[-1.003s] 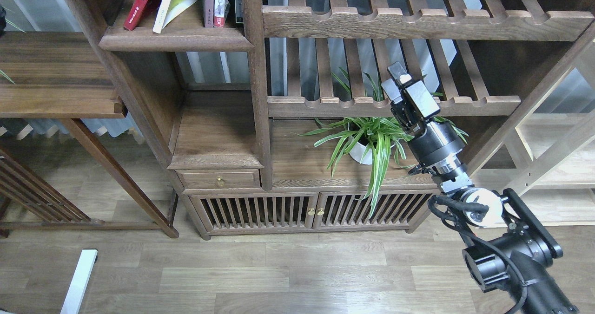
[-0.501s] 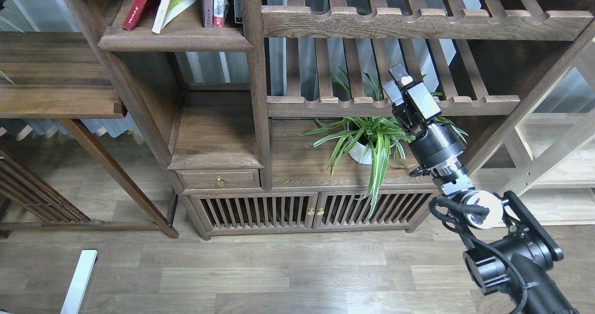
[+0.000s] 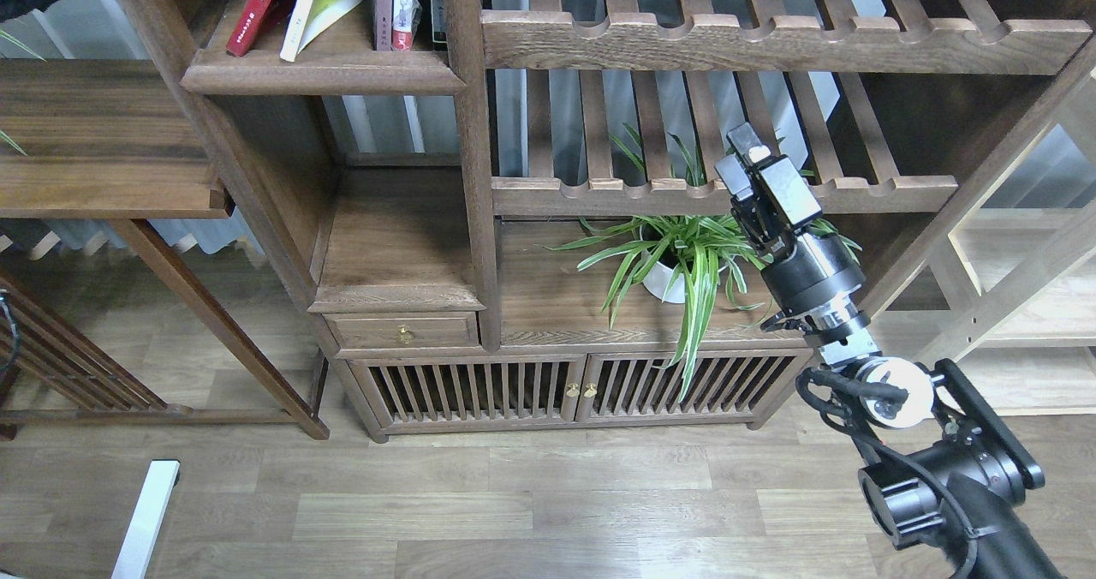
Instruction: Organize books on shelf
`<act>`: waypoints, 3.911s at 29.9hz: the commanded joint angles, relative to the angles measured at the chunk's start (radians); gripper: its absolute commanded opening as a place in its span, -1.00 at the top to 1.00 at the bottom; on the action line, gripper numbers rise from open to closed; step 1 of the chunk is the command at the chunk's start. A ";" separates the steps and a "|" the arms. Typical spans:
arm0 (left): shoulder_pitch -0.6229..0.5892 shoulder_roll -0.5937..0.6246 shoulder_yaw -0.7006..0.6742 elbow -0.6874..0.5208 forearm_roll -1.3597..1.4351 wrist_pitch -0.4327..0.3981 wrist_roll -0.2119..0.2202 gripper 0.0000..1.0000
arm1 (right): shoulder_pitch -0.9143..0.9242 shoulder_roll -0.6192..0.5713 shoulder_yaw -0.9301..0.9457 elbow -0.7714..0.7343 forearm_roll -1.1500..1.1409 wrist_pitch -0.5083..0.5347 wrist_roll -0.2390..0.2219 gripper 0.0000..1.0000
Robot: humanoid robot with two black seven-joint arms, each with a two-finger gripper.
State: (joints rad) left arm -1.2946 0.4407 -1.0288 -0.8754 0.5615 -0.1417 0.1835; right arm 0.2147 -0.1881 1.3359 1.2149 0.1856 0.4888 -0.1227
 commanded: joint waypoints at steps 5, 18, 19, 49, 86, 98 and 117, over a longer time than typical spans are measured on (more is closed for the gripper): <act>-0.032 -0.033 0.035 0.044 0.001 0.016 -0.004 0.76 | -0.001 -0.004 0.014 0.000 0.000 0.000 0.000 -0.76; -0.091 -0.088 0.102 0.171 0.000 0.019 -0.053 0.55 | -0.043 -0.013 0.032 0.000 0.002 0.000 -0.002 -0.76; -0.091 -0.089 0.107 0.177 0.000 0.019 -0.053 0.52 | -0.043 -0.013 0.032 0.000 0.002 0.000 -0.002 -0.76; -0.107 -0.120 0.162 0.208 -0.003 0.019 -0.059 0.19 | -0.043 -0.014 0.028 0.000 0.002 0.000 -0.005 -0.75; 0.020 -0.017 0.110 -0.131 -0.423 -0.204 -0.180 -0.97 | 0.017 0.010 0.031 -0.020 -0.001 0.000 -0.002 -0.77; 0.150 -0.065 0.102 -0.232 -0.649 -0.347 -0.180 -0.98 | 0.071 0.070 0.060 0.066 -0.003 0.000 -0.002 -0.74; 0.380 -0.404 0.122 -0.389 -0.551 -0.347 -0.164 -0.96 | 0.129 0.164 0.060 0.081 -0.015 0.000 -0.002 -0.70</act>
State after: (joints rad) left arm -0.9414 0.0593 -0.9094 -1.2666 0.0013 -0.4888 0.0175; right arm 0.3272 -0.0278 1.3961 1.2962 0.1727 0.4887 -0.1258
